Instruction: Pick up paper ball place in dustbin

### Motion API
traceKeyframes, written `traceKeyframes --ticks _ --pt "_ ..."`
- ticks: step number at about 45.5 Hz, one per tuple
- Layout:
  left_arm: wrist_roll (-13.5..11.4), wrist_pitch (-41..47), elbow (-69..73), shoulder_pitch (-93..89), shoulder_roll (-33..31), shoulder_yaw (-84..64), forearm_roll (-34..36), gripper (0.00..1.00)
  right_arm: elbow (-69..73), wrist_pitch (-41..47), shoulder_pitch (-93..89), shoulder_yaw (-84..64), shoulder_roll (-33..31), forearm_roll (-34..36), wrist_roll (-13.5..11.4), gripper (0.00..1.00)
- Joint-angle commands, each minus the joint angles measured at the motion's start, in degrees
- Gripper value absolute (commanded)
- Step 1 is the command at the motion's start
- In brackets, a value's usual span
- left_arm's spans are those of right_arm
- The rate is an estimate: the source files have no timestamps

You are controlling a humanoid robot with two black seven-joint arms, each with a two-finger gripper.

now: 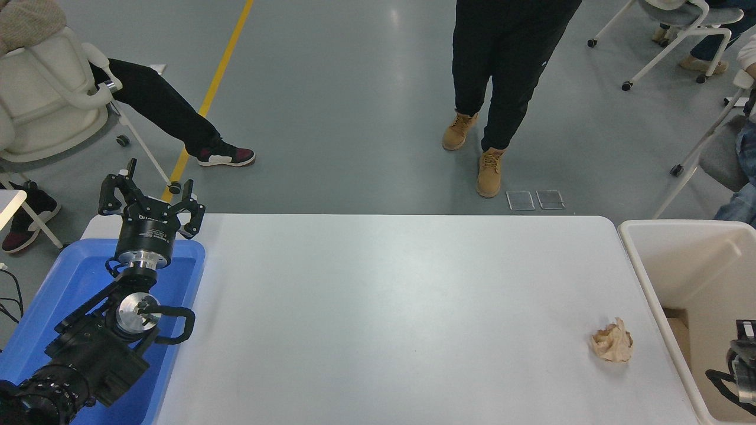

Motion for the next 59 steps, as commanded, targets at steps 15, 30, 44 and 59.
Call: traceKeyframes --ticks 15,30,44,59 --pt "0.0 0.0 0.0 0.0 0.0 0.0 0.0 0.99 0.0 -0.1 0.0 -0.2 0.5 0.0 0.0 0.00" --pt "0.0 0.0 0.0 0.0 0.0 0.0 0.0 0.99 0.3 0.0 0.2 -0.2 0.1 0.0 0.0 0.00" --pt "0.0 0.0 0.0 0.0 0.0 0.0 0.0 0.99 0.1 -0.4 0.7 -0.2 -0.2 0.0 -0.3 0.41" --pt "0.0 0.0 0.0 0.0 -0.1 0.0 0.0 0.99 1.0 0.2 4.0 -5.3 -6.1 -0.8 -0.3 1.00"
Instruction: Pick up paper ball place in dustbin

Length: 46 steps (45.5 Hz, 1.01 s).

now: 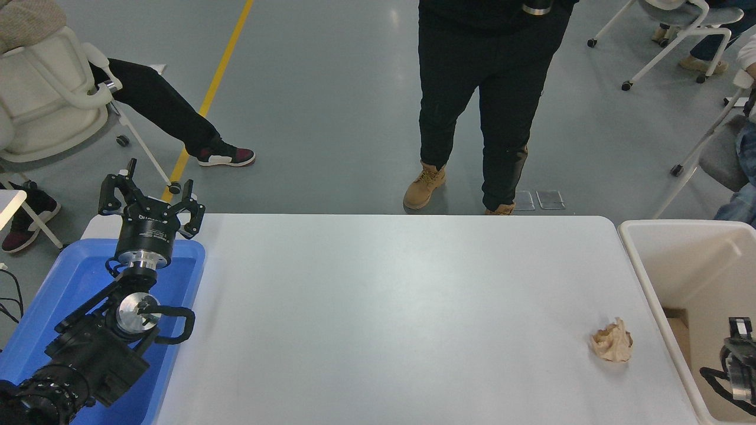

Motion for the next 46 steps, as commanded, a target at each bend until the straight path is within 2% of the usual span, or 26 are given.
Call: traceKeyframes --ticks 1,10,17,22,27,36,46 --pt "0.0 0.0 0.0 0.1 0.0 0.0 0.0 0.99 0.4 0.3 2.7 -5.3 -3.9 -0.2 -0.2 1.00" --pt "0.0 0.0 0.0 0.0 0.0 0.0 0.0 0.99 3.2 0.7 10.2 -13.3 -9.4 0.0 -0.1 1.00" --pt "0.0 0.0 0.0 0.1 0.0 0.0 0.0 0.99 15.1 1.4 22.1 -21.3 -17.6 -0.4 -0.1 1.00" --pt "0.0 0.0 0.0 0.0 0.0 0.0 0.0 0.99 23.6 5.5 31.1 -27.5 -22.1 -0.5 -0.1 1.00" --pt "0.0 0.0 0.0 0.1 0.0 0.0 0.0 0.99 27.8 10.7 39.6 -33.6 -22.9 -1.9 -0.1 1.00" --pt "0.0 0.0 0.0 0.0 0.0 0.0 0.0 0.99 29.0 20.0 50.1 -37.1 -22.1 -8.4 -0.1 1.00" --pt "0.0 0.0 0.0 0.1 0.0 0.0 0.0 0.99 40.2 26.6 62.4 -37.3 -22.5 -22.0 -0.2 1.00"
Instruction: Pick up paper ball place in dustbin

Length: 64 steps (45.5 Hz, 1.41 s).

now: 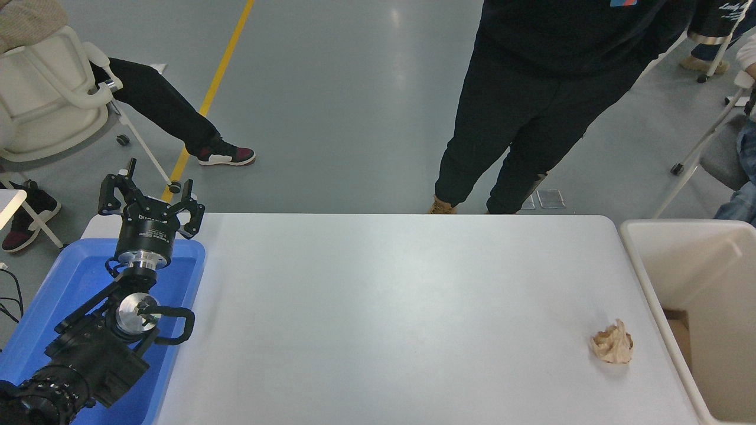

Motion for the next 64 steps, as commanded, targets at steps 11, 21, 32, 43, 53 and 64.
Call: traceKeyframes --ticks 11,21,32,43,53,64 --pt "0.0 0.0 0.0 0.0 0.0 0.0 0.0 0.99 28.5 17.6 26.7 -6.0 -5.0 -18.2 -0.2 1.00" --pt "0.0 0.0 0.0 0.1 0.0 0.0 0.0 0.99 40.5 27.0 38.4 -12.0 -5.7 -18.1 -0.2 1.00" --pt "0.0 0.0 0.0 0.0 0.0 0.0 0.0 0.99 49.4 34.6 49.7 -12.5 -6.2 -18.0 -0.2 1.00" --pt "0.0 0.0 0.0 0.0 0.0 0.0 0.0 0.99 55.0 34.6 54.8 -11.9 -5.1 -17.4 -0.2 1.00" --pt "0.0 0.0 0.0 0.0 0.0 0.0 0.0 0.99 56.2 34.6 55.8 -11.9 -2.6 -17.3 -0.2 1.00" --pt "0.0 0.0 0.0 0.1 0.0 0.0 0.0 0.99 56.3 34.6 55.9 -11.6 -1.6 -17.3 -0.2 1.00"
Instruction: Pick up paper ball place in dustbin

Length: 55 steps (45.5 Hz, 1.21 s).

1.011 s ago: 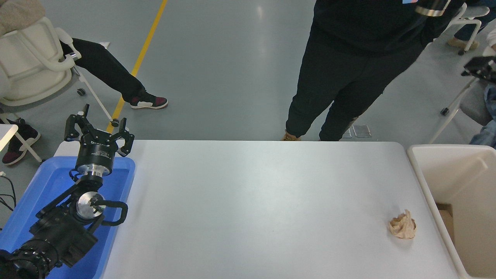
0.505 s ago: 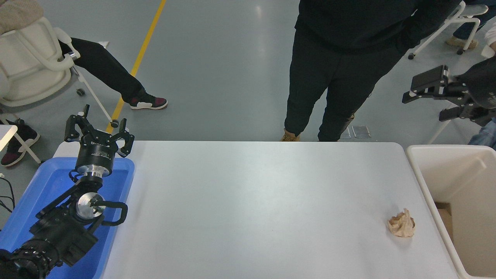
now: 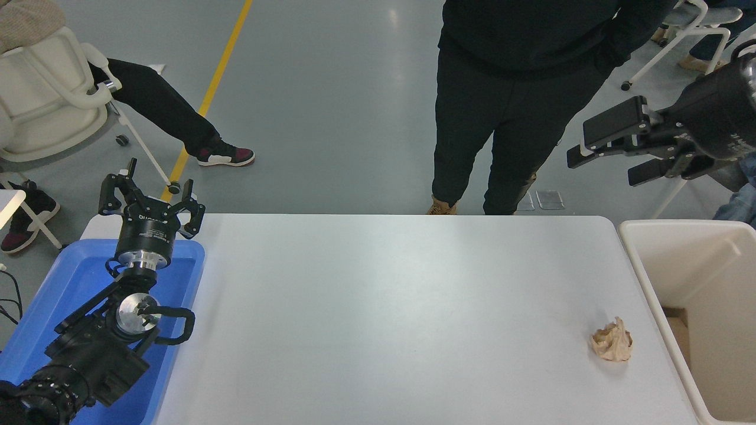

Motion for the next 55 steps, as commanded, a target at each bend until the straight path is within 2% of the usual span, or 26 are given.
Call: traceKeyframes --ticks 1,45,55 --pt "0.0 0.0 0.0 0.0 0.0 0.0 0.0 0.99 1.0 0.2 1.0 0.2 1.4 0.1 0.0 1.00" --pt "0.0 0.0 0.0 0.0 0.0 0.0 0.0 0.99 1.0 0.2 -0.9 -0.1 1.7 0.1 -0.1 1.00" --pt "0.0 0.0 0.0 0.1 0.0 0.0 0.0 0.99 0.0 0.2 -6.5 -0.5 1.6 -0.8 -0.2 1.00"
